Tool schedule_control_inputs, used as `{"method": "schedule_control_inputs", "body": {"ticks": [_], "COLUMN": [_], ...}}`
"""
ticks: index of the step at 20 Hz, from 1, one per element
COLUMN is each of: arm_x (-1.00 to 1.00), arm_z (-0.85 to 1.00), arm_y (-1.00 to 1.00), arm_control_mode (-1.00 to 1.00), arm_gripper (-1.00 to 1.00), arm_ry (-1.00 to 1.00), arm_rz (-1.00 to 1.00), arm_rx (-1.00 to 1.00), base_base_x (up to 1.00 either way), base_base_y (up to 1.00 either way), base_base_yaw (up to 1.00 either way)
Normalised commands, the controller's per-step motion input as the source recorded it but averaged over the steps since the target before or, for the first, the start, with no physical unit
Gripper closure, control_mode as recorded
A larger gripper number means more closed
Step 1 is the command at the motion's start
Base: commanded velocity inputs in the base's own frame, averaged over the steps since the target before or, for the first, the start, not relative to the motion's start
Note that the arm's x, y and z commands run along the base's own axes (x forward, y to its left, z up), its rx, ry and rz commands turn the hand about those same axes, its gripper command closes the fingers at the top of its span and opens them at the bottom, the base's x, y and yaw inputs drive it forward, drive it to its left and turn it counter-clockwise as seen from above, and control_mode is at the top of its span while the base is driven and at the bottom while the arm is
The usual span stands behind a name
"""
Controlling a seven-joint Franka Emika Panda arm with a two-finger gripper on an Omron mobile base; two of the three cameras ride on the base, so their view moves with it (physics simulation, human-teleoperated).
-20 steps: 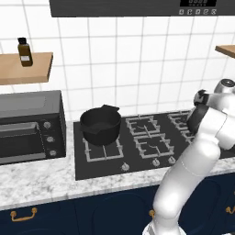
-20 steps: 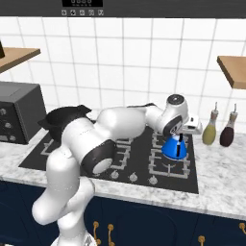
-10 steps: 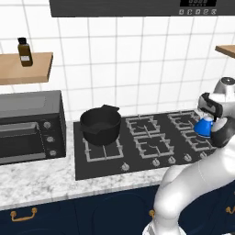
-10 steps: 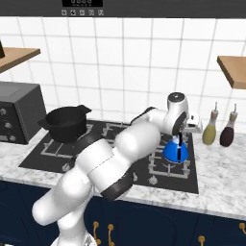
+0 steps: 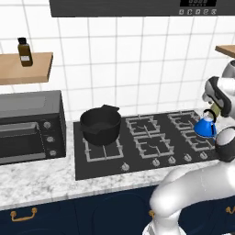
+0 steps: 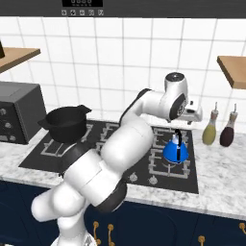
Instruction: Pick the kettle from the counter and place it on a stove burner. Then turn the burner on.
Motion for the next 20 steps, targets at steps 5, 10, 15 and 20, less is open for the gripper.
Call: {"method": "schedule_control_inputs", "body": {"ticks": [5,10,15,20], "arm_x": [-1.00,-1.00,-0.03,0.99], "arm_z": [-0.43,-1.00,-1.00,-0.49], "arm_y": [0.85,0.36,0.03,0.00], "arm_control_mode": [-1.00,-1.00,-1.00,-1.00], "arm_gripper": [-1.00,-1.00,-1.00,-1.00], "arm_ry": [0.04,0.29,0.51,0.26], "arm_rz": [0.00,0.00,0.00,0.05], "arm_rx": [0.00,-0.01,0.04,0.30], "base_base_x": [0.00,0.00,0.00,0.00], "base_base_y": [0.00,0.00,0.00,0.00], "base_base_yaw": [0.00,0.00,0.00,0.00]}}
